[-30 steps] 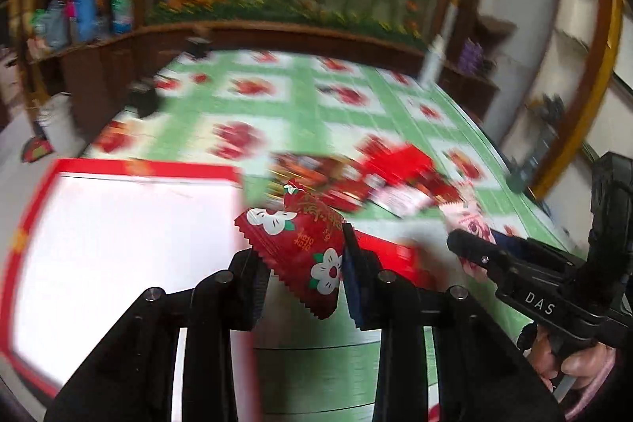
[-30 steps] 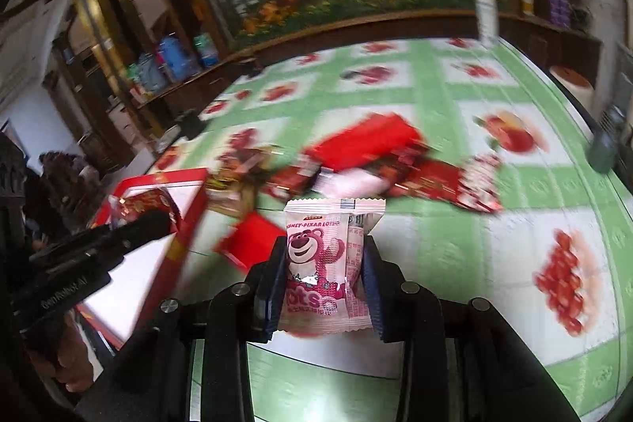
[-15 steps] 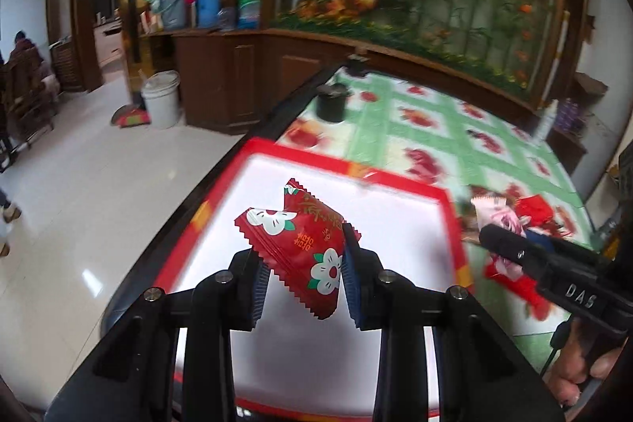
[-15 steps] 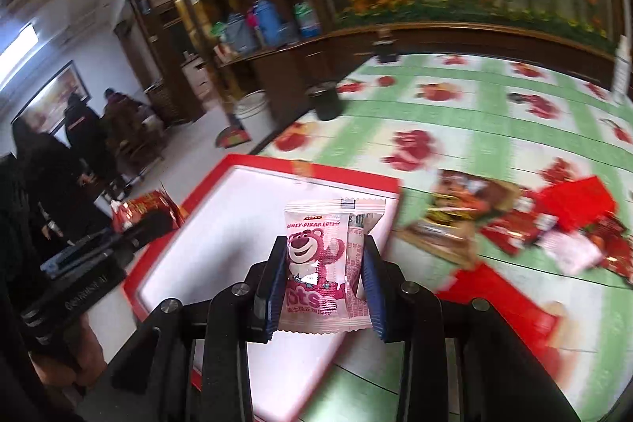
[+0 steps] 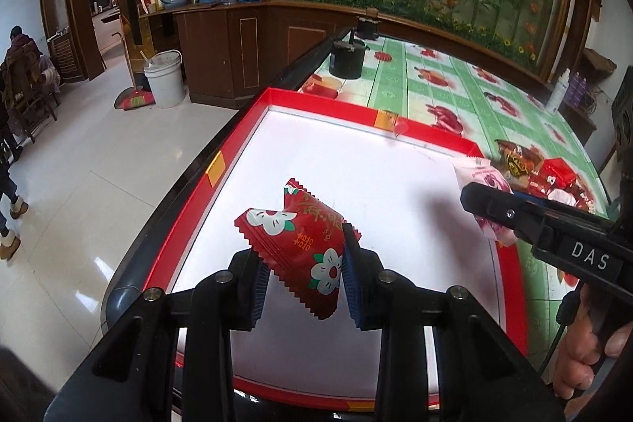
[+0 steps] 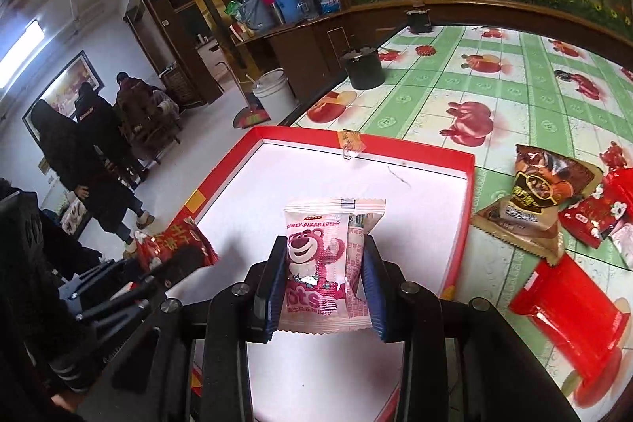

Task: Organize snacks
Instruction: 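Carry the pink bag to the tray with the right gripper while the left carries a red pack, then grasp the red wafer packet with the right gripper while the left grasps the brown chocolate bag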

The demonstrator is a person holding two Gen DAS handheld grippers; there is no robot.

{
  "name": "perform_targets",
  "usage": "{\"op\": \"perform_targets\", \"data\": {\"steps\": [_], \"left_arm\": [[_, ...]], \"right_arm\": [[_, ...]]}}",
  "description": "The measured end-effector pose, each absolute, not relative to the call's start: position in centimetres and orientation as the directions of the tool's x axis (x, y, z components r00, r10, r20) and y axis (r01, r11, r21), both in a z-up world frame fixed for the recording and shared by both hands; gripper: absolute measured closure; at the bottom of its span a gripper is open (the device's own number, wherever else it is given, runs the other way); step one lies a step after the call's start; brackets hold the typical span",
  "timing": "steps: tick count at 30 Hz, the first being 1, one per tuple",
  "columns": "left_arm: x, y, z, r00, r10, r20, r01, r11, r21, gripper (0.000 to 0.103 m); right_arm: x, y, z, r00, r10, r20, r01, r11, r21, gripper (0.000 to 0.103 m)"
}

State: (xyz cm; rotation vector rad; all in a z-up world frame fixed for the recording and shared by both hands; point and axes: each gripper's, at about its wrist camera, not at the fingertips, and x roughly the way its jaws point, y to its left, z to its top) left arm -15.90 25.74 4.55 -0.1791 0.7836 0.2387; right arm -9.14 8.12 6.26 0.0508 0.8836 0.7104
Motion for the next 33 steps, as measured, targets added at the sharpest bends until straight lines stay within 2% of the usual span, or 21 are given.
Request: {"op": "perform_targets", "data": {"steps": [5,7,8,9,14,17,21,25,30,31,32,33], "left_arm": [[-16.2,25.3,4.7,0.692,0.111,-0.714,-0.244,0.966,-0.086,0.068],[-16.0,25.1,4.8,0.689,0.116,-0.715,-0.24,0.968,-0.074,0.059],[-16.0,25.0,4.9,0.689,0.123,-0.714,-0.245,0.967,-0.069,0.05],[-16.1,24.9,5.0,0.691,0.132,-0.711,-0.251,0.966,-0.065,0.047],[-16.3,24.2,5.6,0.705,0.101,-0.702,-0.229,0.969,-0.091,0.045],[-16.4,22.7,5.8,0.715,-0.007,-0.699,-0.157,0.973,-0.17,0.034],[-17.3,19.6,5.8,0.718,-0.16,-0.677,-0.032,0.964,-0.262,0.034],[-18.9,16.1,5.2,0.682,-0.329,-0.654,0.077,0.921,-0.383,0.034],[-22.0,12.3,6.3,0.707,-0.36,-0.608,0.19,0.926,-0.327,0.033],[-22.4,11.9,6.7,0.713,-0.37,-0.596,0.207,0.923,-0.325,0.031],[-22.9,11.5,7.0,0.713,-0.389,-0.583,0.23,0.916,-0.329,0.022],[-23.1,11.2,7.2,0.71,-0.405,-0.576,0.247,0.909,-0.335,0.018]], "right_arm": [[-9.2,8.3,5.7,0.384,0.603,-0.699,-0.56,0.754,0.343,0.062],[-9.3,8.1,5.7,0.397,0.592,-0.701,-0.557,0.763,0.328,0.056],[-9.3,7.8,5.8,0.405,0.587,-0.701,-0.555,0.767,0.322,0.05],[-9.3,7.3,5.9,0.417,0.586,-0.695,-0.551,0.771,0.32,0.05],[-9.0,3.2,6.4,0.491,0.542,-0.681,-0.491,0.819,0.298,0.05],[-8.5,-0.9,6.3,0.531,0.5,-0.685,-0.423,0.856,0.298,0.049],[-8.3,-7.7,6.4,0.588,0.433,-0.683,-0.321,0.9,0.294,0.048],[-8.1,-12.8,6.3,0.583,0.403,-0.706,-0.289,0.915,0.283,0.041],[-7.7,-13.6,5.5,0.493,0.424,-0.76,-0.392,0.888,0.241,0.04],[-7.5,-13.3,5.4,0.481,0.424,-0.767,-0.413,0.882,0.229,0.04],[-7.4,-12.8,5.3,0.477,0.424,-0.77,-0.432,0.876,0.215,0.039],[-7.1,-12.1,5.2,0.468,0.429,-0.773,-0.456,0.866,0.204,0.038]]}}
